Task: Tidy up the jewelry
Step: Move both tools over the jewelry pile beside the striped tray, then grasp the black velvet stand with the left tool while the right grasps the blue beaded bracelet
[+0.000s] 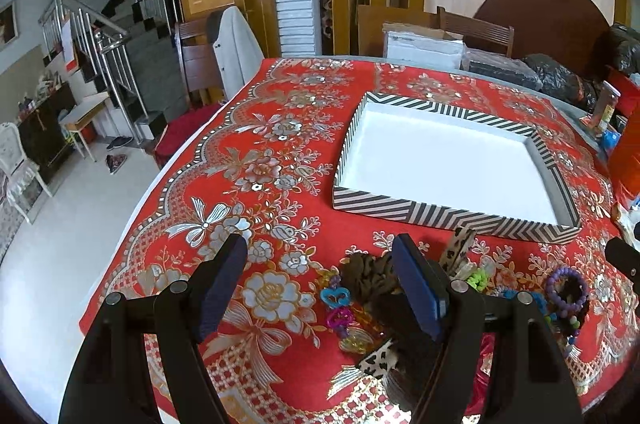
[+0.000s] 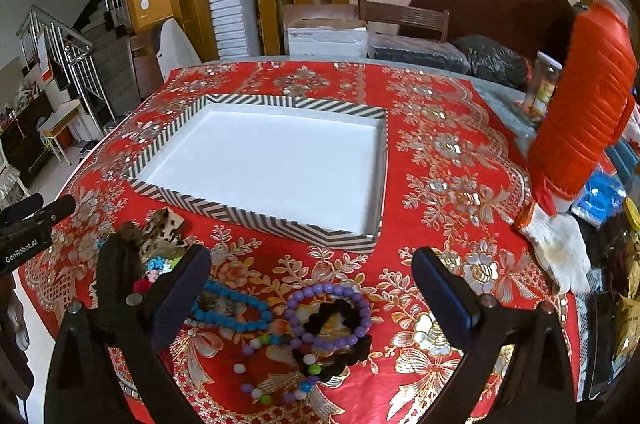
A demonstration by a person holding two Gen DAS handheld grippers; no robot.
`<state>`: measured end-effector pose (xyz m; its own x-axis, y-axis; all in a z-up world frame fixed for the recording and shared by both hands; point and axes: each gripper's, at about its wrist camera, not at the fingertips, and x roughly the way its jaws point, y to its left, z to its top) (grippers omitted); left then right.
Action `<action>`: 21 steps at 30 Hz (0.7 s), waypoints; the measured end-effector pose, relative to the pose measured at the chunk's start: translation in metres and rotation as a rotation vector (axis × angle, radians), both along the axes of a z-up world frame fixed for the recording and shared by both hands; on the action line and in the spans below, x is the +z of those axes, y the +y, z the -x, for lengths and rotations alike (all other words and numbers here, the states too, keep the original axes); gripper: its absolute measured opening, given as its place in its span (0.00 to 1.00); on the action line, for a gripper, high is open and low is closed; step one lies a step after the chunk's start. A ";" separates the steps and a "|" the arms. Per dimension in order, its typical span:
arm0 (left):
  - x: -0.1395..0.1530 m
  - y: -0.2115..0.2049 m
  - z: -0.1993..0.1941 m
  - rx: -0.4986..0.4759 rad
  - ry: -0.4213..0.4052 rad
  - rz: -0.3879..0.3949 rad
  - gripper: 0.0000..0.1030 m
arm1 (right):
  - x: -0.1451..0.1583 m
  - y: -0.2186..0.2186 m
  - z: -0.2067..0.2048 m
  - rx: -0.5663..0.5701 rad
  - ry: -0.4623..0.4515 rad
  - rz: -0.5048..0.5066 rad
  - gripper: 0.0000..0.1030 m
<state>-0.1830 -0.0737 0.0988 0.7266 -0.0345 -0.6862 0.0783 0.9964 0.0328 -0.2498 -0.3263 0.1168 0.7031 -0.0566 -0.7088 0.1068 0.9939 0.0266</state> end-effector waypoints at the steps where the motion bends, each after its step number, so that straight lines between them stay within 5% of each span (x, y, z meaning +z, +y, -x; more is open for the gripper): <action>1: 0.000 0.000 0.001 -0.001 -0.001 -0.002 0.69 | 0.001 0.002 0.000 0.002 -0.002 0.001 0.99; 21: -0.008 -0.011 0.013 -0.036 0.026 0.009 0.69 | -0.001 0.011 0.007 0.016 0.003 0.010 0.99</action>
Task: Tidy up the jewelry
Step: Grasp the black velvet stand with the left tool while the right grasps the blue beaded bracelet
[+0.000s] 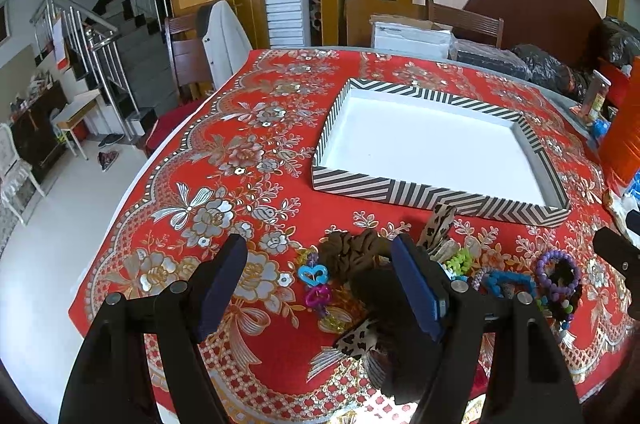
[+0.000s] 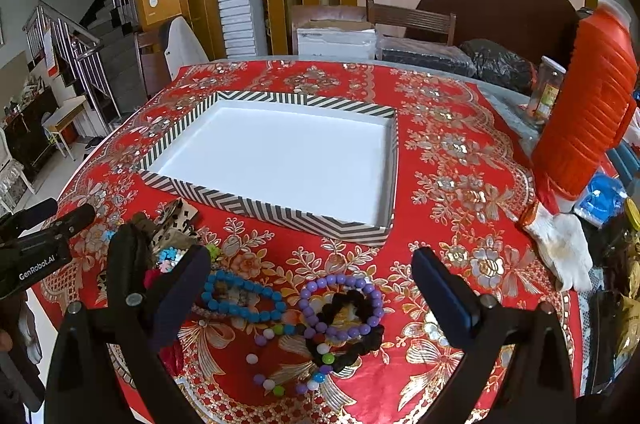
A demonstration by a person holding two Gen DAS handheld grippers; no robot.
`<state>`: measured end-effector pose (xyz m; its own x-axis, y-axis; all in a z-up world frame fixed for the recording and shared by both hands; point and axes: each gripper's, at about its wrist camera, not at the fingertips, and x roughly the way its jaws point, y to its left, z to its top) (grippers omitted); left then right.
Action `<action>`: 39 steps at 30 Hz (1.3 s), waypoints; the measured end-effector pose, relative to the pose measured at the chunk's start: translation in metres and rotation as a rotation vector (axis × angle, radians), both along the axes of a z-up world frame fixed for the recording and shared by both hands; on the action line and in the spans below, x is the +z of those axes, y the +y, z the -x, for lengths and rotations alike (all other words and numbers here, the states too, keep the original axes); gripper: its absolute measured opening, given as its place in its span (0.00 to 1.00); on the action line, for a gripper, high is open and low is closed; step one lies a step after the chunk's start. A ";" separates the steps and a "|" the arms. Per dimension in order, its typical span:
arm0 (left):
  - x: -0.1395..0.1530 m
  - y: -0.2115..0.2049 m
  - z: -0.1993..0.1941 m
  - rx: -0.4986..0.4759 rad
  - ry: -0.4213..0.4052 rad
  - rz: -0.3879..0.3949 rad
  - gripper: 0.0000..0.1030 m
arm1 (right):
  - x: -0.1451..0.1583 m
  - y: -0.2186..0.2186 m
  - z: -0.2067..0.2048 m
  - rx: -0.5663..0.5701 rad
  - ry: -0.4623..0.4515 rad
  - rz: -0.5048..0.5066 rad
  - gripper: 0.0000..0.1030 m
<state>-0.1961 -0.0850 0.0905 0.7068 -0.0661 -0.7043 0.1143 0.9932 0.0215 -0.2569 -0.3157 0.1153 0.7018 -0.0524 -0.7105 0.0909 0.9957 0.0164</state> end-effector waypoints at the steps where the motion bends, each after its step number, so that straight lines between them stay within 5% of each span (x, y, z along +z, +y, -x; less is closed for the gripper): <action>1: 0.000 0.000 0.000 -0.001 0.000 0.001 0.69 | -0.001 0.000 0.000 0.000 0.004 0.001 0.99; 13: 0.003 0.001 0.004 -0.023 0.026 0.030 0.69 | -0.005 -0.001 -0.001 0.001 0.019 -0.003 0.99; 23: 0.003 0.031 0.007 -0.079 0.133 0.176 0.69 | -0.004 -0.009 -0.001 0.019 0.024 -0.037 0.99; 36: -0.024 -0.024 0.003 -0.168 0.187 0.096 0.69 | -0.013 -0.018 -0.005 0.061 0.072 -0.089 0.99; 38: -0.030 -0.028 -0.001 -0.177 0.194 0.079 0.59 | -0.017 -0.016 -0.006 0.089 0.089 -0.101 0.93; 39: -0.034 -0.030 -0.003 -0.188 0.209 0.076 0.42 | -0.021 -0.015 -0.008 0.104 0.103 -0.102 0.86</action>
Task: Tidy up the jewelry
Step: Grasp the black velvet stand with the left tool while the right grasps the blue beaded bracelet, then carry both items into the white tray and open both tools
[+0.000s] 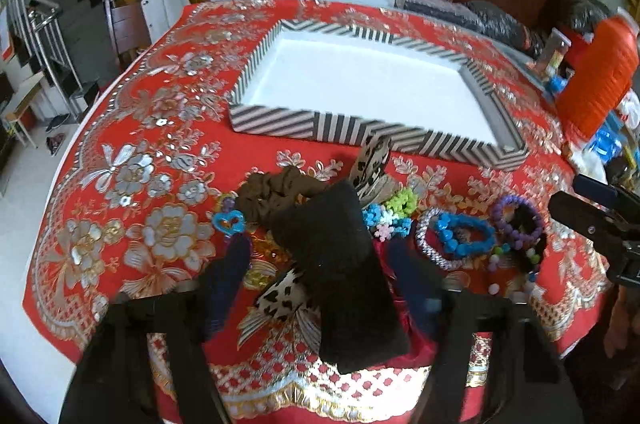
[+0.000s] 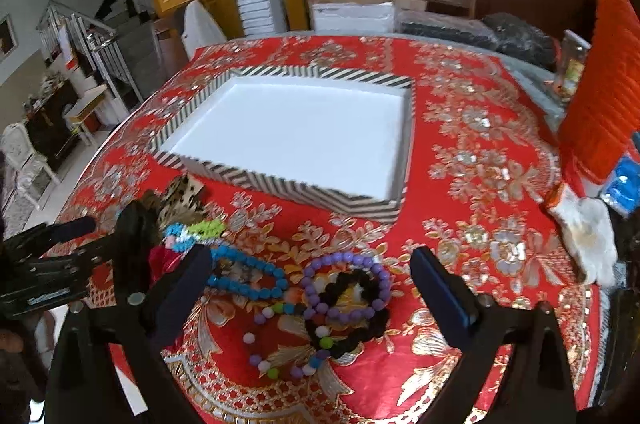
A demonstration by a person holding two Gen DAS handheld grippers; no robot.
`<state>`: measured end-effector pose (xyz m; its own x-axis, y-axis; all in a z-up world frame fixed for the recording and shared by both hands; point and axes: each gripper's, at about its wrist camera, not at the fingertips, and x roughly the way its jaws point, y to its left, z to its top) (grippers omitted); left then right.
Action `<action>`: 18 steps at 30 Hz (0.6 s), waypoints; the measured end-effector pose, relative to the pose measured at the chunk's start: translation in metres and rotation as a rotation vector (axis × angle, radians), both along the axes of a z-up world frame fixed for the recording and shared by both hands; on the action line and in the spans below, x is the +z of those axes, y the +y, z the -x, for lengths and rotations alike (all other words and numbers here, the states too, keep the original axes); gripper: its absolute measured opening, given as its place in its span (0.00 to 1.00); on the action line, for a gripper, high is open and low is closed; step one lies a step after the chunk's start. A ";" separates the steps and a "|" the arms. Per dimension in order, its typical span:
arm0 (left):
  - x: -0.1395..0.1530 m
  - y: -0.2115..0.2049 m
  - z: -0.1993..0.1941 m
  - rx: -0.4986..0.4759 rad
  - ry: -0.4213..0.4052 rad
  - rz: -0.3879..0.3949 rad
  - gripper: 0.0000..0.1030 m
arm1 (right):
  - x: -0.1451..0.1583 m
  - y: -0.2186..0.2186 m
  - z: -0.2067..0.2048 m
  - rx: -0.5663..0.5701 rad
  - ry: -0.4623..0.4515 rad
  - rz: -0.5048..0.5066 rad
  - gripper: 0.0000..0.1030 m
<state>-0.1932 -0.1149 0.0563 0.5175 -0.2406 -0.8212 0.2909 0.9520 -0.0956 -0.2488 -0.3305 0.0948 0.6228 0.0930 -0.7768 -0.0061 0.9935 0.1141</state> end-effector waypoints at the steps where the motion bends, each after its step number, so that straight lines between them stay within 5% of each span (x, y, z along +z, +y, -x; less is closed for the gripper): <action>1: -0.003 -0.001 -0.002 -0.015 0.017 0.011 0.28 | -0.006 0.003 -0.004 0.026 0.022 -0.008 0.81; 3: -0.007 0.000 -0.005 -0.032 0.044 0.040 0.20 | -0.017 0.006 -0.010 0.056 0.057 -0.027 0.66; 6: -0.001 0.007 -0.003 -0.054 0.032 0.078 0.06 | -0.032 0.009 -0.018 0.108 0.103 -0.051 0.60; 18: 0.043 0.020 0.003 -0.090 -0.015 0.147 0.03 | -0.056 0.029 -0.034 0.296 0.155 0.002 0.35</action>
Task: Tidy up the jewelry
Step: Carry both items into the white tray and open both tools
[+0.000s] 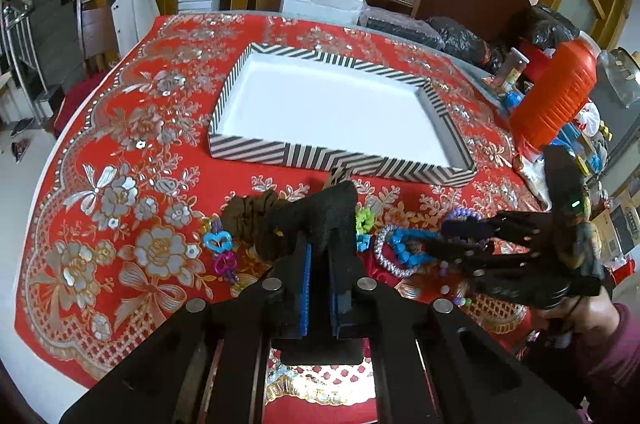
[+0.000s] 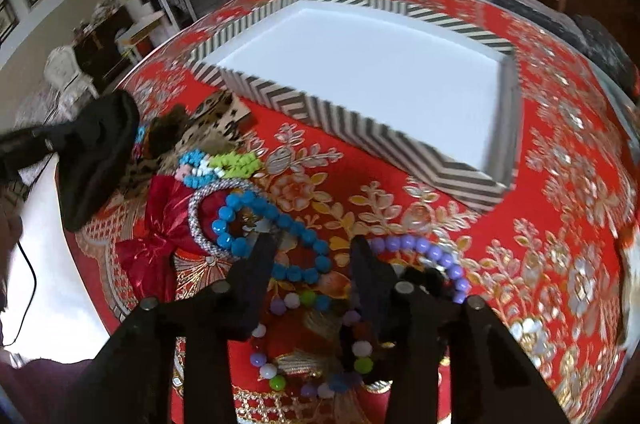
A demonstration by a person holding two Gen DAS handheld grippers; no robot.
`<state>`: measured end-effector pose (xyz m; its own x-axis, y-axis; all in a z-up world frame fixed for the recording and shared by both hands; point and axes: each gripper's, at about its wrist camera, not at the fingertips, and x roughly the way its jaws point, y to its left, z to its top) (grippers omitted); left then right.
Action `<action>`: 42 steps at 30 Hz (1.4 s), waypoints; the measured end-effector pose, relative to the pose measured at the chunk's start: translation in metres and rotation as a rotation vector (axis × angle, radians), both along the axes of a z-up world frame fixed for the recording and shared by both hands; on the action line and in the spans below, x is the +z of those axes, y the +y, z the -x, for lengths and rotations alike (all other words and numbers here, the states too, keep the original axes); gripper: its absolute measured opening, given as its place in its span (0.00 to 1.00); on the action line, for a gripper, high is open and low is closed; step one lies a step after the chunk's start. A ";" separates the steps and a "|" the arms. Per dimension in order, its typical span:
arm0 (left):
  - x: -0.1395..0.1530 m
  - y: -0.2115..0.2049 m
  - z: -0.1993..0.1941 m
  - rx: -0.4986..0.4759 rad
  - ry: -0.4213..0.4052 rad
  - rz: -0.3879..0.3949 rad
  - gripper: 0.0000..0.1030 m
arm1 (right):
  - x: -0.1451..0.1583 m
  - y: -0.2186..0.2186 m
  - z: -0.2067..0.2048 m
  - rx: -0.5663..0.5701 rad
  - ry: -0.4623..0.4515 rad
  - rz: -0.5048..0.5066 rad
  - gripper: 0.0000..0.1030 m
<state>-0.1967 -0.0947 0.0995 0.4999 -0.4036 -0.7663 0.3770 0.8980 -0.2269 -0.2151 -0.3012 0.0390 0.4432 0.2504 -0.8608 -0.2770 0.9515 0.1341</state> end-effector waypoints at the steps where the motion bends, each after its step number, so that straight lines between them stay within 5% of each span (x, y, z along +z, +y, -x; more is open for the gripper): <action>1: 0.002 0.000 0.000 0.001 -0.004 0.002 0.03 | -0.003 0.002 -0.002 0.010 0.000 0.021 0.34; 8: 0.008 -0.007 0.001 -0.009 -0.014 0.005 0.03 | -0.006 0.004 -0.004 0.027 -0.022 0.037 0.09; 16: 0.013 -0.009 -0.004 -0.002 -0.028 0.003 0.03 | 0.035 -0.011 0.011 -0.024 -0.120 -0.096 0.09; 42: 0.027 -0.015 -0.027 0.023 -0.080 -0.058 0.03 | 0.096 -0.016 0.010 -0.054 -0.246 -0.133 0.09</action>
